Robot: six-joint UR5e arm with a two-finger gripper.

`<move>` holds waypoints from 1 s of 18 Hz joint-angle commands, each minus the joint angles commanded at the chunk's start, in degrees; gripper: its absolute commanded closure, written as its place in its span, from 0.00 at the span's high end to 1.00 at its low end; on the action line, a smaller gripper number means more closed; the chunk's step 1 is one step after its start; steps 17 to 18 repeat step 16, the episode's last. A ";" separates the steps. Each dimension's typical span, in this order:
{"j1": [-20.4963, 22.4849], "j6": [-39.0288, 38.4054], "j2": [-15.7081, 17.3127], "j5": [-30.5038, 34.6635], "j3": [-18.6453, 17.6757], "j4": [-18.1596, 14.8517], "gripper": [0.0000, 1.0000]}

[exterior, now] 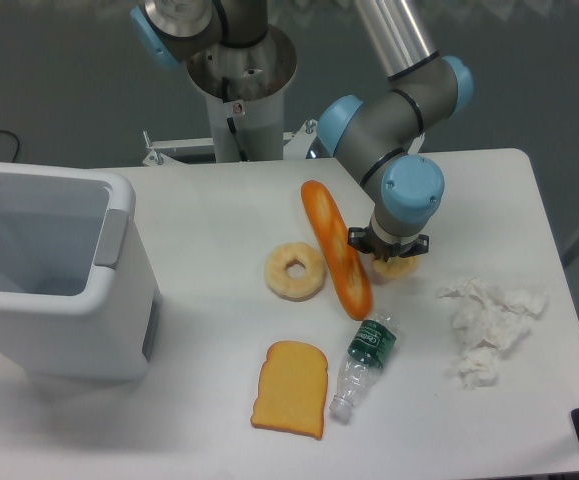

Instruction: Pick up the round bread

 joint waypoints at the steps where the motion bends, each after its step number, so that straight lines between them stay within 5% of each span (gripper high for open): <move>1: 0.00 0.09 0.01 -0.17 2.63 -0.17 0.00; 4: -0.35 4.47 -1.66 -0.52 10.98 -3.42 0.00; 8: -0.53 9.38 -2.28 -1.31 17.49 -7.02 0.00; 11: -0.27 19.32 -2.37 -1.84 23.55 -14.65 0.00; 18: 1.32 22.06 -2.10 -6.40 27.35 -16.88 0.00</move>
